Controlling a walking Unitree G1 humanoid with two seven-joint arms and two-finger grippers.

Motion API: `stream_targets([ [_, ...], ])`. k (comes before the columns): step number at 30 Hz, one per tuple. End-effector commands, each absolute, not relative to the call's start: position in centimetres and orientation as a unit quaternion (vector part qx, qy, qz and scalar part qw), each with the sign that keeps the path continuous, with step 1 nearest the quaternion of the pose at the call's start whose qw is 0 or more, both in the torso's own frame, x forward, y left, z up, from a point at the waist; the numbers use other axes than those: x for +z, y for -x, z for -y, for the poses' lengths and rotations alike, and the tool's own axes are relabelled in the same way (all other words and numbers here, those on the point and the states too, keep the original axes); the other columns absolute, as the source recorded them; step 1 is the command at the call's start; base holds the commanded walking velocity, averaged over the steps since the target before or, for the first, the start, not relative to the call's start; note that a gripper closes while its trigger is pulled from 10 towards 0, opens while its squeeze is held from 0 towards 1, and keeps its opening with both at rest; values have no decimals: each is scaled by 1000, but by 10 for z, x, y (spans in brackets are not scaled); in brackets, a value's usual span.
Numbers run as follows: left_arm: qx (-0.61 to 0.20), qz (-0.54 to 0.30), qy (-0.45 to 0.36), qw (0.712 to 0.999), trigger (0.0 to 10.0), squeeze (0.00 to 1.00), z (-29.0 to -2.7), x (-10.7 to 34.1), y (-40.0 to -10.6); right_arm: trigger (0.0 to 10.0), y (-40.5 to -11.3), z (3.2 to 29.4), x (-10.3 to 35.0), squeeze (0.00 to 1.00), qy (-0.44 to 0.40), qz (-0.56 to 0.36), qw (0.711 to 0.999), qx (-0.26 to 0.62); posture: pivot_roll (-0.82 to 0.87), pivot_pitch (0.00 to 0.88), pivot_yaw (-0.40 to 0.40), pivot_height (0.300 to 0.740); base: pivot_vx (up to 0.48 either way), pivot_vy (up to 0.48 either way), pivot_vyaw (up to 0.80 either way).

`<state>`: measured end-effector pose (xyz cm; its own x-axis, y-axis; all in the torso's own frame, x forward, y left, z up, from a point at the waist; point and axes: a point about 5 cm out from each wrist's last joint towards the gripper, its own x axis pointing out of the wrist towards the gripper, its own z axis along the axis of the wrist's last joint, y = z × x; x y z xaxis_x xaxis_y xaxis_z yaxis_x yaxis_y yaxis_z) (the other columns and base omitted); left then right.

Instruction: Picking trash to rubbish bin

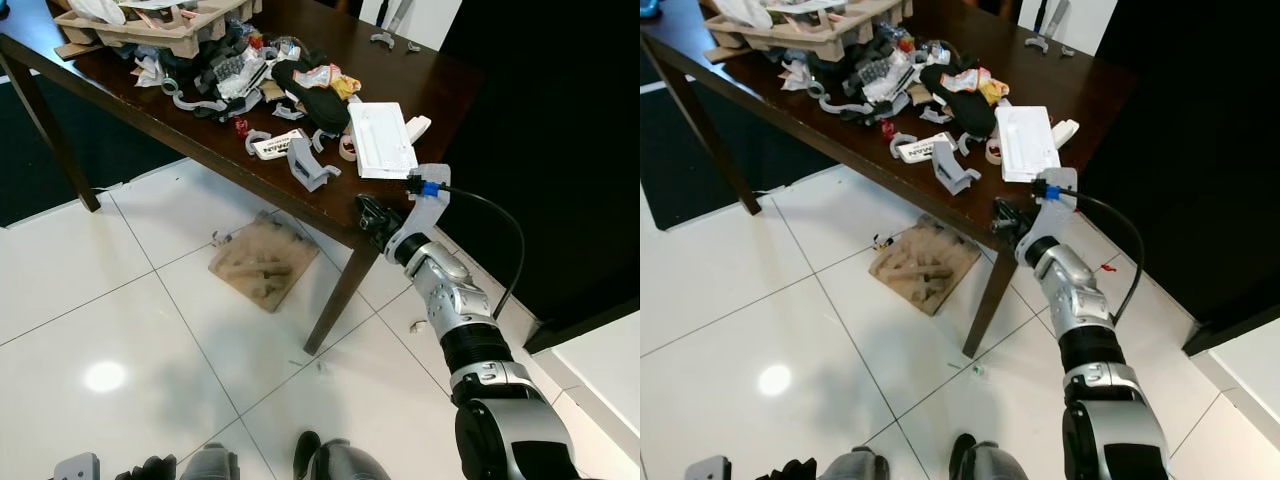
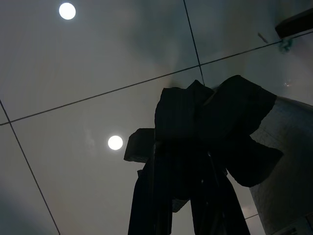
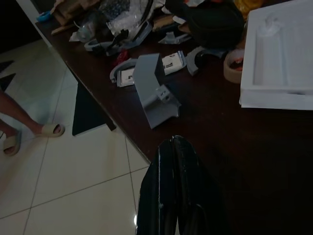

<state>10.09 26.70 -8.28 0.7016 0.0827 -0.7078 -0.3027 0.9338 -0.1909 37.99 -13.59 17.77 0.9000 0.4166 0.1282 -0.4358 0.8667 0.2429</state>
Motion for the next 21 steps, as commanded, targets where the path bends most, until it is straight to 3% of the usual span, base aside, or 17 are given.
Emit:
stream_targets([
  [1,105,-397,156,898,10000,0,-257,-90,-89,10000,-380,135,176,0,-131,32,967,214,207,195,-107,740,0,0,0],
  [2,106,-399,156,897,10000,0,-256,-91,-88,10000,-380,130,176,400,-131,33,967,218,207,195,-107,740,0,0,0],
  [3,107,-402,157,896,10000,0,-255,-92,-89,10000,-380,124,177,1000,-135,34,964,226,210,195,-110,740,0,0,0],
  [5,114,-399,167,894,10000,0,-253,-92,-91,10000,-381,111,182,1000,-146,42,958,244,217,191,-114,740,0,0,0],
  [16,127,-396,178,892,10000,0,-251,-92,-94,10000,-381,94,194,1000,-156,60,944,284,232,179,-119,740,0,0,0],
  [17,128,-398,181,890,10000,0,-250,-93,-94,10000,-381,90,194,902,-149,58,946,281,238,173,-120,740,0,0,0],
  [19,128,-399,184,889,10000,0,-249,-94,-94,10000,-382,88,194,902,-144,56,948,279,238,173,-120,740,0,0,0],
  [20,130,-399,190,887,10000,0,-247,-94,-94,10000,-382,84,193,0,-139,53,949,278,244,166,-124,740,0,0,0],
  [21,132,-398,192,887,10000,0,-246,-94,-94,10000,-382,83,192,0,-137,52,949,279,244,166,-124,740,0,0,0],
])
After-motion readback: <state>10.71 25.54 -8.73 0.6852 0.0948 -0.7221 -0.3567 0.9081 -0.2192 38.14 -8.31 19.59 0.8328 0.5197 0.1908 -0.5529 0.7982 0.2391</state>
